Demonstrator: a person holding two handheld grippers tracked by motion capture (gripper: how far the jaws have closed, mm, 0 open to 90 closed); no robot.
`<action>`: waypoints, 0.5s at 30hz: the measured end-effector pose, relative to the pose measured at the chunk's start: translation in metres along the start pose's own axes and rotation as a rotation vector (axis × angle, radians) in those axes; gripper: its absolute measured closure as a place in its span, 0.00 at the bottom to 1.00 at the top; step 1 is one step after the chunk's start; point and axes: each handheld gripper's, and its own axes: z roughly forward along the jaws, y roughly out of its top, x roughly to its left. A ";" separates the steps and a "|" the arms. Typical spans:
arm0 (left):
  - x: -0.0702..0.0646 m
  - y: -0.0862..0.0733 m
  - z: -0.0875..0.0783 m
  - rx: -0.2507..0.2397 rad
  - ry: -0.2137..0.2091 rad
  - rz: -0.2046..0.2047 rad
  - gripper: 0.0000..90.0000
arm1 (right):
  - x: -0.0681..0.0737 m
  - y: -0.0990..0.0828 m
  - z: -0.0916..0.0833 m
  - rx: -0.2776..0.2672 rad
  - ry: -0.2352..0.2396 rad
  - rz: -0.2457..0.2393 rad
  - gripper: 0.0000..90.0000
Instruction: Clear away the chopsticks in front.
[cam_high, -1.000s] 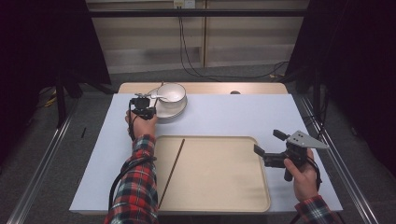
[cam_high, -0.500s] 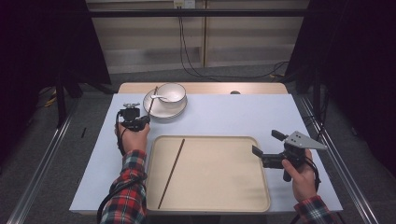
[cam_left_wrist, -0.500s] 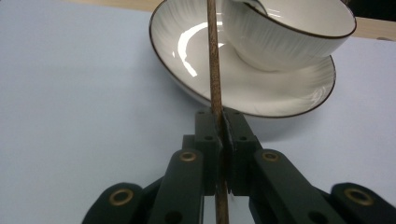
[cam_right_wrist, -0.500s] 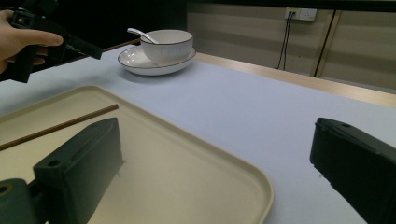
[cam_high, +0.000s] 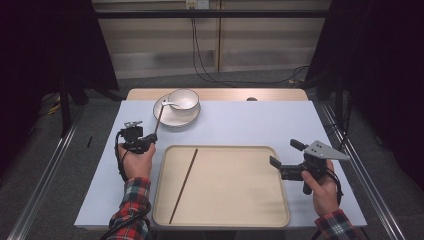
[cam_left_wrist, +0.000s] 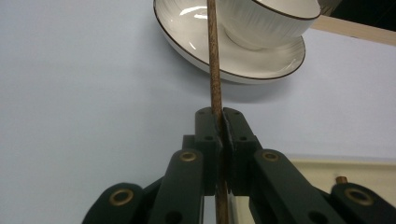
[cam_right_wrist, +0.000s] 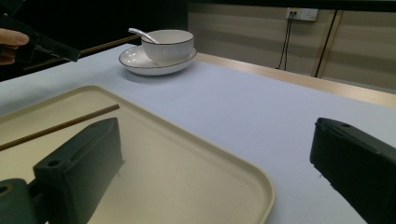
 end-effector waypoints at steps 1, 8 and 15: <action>0.001 -0.001 -0.002 0.003 0.003 0.004 0.95 | 0.000 0.000 0.000 0.000 0.000 0.000 0.02; 0.001 -0.013 -0.019 -0.004 -0.012 -0.029 0.95 | 0.001 0.000 0.000 -0.005 -0.003 0.004 0.02; 0.001 -0.030 -0.032 0.011 -0.025 -0.046 0.95 | 0.000 0.000 0.000 -0.002 0.001 0.005 0.02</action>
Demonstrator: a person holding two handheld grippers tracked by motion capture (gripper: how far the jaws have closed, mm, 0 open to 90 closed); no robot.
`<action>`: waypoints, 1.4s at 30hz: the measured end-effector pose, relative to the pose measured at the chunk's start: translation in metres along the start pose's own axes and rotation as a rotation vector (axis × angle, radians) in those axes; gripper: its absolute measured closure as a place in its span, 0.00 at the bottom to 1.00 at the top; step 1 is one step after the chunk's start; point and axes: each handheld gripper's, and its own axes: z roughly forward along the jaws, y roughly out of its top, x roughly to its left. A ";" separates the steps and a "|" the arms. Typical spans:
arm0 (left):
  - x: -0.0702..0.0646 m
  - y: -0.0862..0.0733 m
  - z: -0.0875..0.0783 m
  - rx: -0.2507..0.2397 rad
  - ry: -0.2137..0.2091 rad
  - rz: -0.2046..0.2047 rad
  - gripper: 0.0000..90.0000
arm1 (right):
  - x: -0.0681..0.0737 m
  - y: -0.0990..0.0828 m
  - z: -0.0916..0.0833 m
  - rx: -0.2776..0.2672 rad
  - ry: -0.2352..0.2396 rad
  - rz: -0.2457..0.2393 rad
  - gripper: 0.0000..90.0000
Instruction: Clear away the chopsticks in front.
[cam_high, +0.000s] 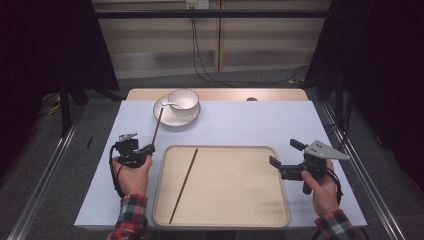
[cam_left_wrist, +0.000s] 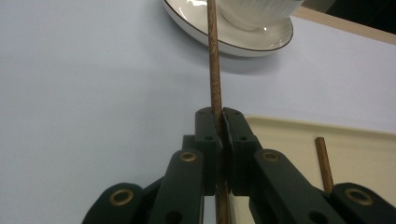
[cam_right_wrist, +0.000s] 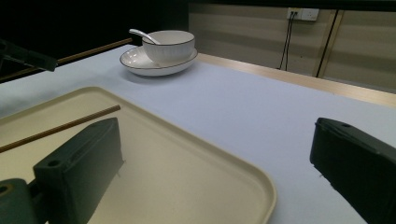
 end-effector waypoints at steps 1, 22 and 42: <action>0.000 -0.002 -0.002 -0.009 0.000 0.000 0.95 | 0.001 0.000 0.000 -0.001 0.001 0.003 0.02; -0.019 -0.031 -0.036 -0.030 -0.069 0.000 0.95 | 0.001 0.000 0.000 -0.005 0.003 -0.002 0.02; -0.033 -0.057 -0.050 -0.005 -0.145 0.003 0.95 | 0.003 0.000 0.001 0.002 0.014 -0.013 0.02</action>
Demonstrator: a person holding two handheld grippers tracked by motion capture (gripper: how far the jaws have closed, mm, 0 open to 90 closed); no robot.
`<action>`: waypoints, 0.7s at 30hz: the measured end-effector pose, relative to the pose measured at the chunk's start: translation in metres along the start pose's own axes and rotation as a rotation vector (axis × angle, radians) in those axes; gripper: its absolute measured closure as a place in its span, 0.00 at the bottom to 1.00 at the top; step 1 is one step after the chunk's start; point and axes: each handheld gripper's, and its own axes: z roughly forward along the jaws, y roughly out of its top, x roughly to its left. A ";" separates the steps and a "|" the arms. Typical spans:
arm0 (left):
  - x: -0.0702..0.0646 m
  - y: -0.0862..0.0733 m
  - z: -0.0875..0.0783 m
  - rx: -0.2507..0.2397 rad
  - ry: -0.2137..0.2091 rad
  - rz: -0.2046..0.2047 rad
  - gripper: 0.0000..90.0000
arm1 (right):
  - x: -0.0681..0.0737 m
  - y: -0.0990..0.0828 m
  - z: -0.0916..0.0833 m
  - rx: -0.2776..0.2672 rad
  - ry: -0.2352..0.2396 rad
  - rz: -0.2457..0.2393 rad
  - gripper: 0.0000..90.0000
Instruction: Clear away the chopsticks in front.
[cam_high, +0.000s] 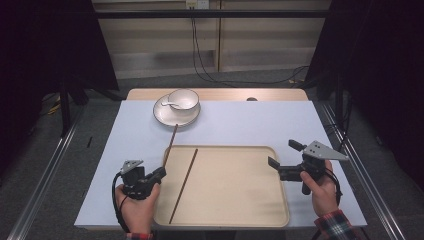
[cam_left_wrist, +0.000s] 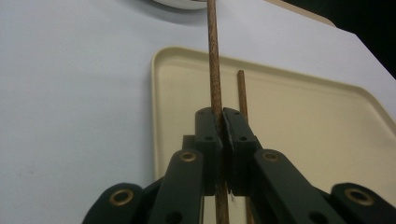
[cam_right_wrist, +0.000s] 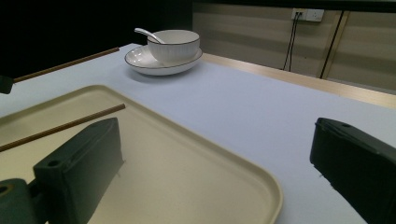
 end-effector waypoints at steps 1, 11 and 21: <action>-0.001 -0.001 0.000 0.004 0.001 0.001 0.95 | 0.000 0.000 0.000 -0.001 0.000 0.002 0.02; -0.005 -0.013 -0.002 0.042 -0.032 -0.006 0.95 | 0.001 0.000 0.001 0.004 0.001 -0.004 0.02; -0.008 -0.016 -0.007 0.062 -0.044 0.005 0.95 | 0.001 -0.001 0.002 0.010 0.011 -0.015 0.02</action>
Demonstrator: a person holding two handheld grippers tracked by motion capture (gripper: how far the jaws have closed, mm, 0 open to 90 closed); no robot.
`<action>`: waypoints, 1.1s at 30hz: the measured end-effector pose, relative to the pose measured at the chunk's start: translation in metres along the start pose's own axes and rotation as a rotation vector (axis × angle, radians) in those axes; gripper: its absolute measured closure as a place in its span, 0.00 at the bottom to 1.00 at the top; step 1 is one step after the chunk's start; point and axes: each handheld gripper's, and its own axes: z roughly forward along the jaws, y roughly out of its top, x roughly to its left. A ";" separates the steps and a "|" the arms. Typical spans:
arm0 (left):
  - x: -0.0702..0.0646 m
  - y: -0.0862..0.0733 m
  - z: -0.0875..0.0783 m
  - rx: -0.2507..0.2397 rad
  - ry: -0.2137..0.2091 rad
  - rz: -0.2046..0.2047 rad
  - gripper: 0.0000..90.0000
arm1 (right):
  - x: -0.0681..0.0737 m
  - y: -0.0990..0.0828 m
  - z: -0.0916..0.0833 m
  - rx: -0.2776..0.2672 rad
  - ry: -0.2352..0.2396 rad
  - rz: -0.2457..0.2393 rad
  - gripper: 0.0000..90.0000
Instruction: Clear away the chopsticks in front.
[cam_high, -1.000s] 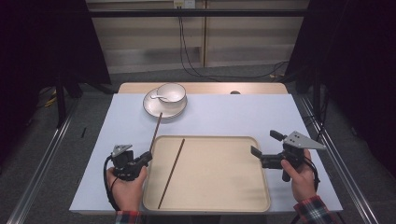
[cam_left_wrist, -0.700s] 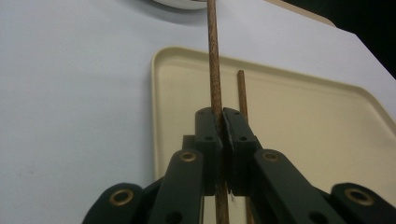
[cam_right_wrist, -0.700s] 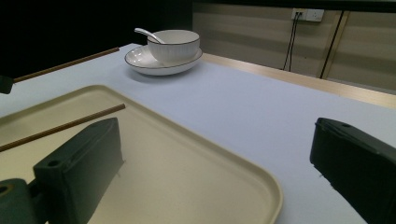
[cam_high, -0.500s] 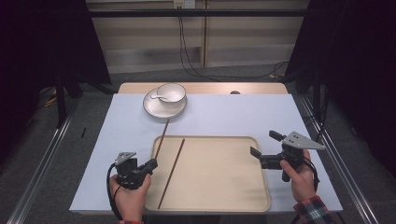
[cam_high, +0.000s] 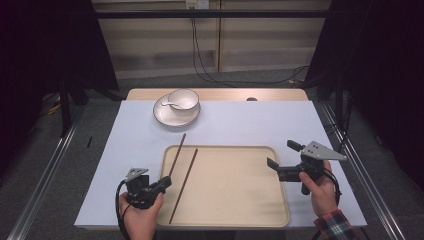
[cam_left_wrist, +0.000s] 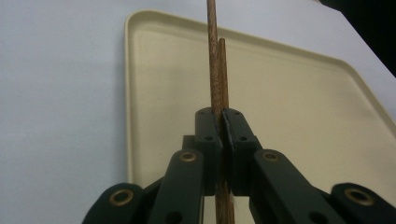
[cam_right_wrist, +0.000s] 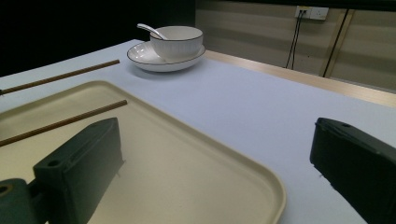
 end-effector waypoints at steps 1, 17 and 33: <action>0.000 -0.001 0.000 0.001 0.001 0.000 0.95 | 0.000 0.000 0.000 0.000 -0.001 -0.001 0.02; -0.002 -0.007 -0.003 0.053 -0.022 0.009 0.95 | 0.001 0.000 -0.001 -0.006 0.000 0.006 0.02; 0.002 -0.016 -0.008 0.116 0.009 0.017 0.95 | 0.000 0.000 0.000 -0.007 0.002 0.005 0.02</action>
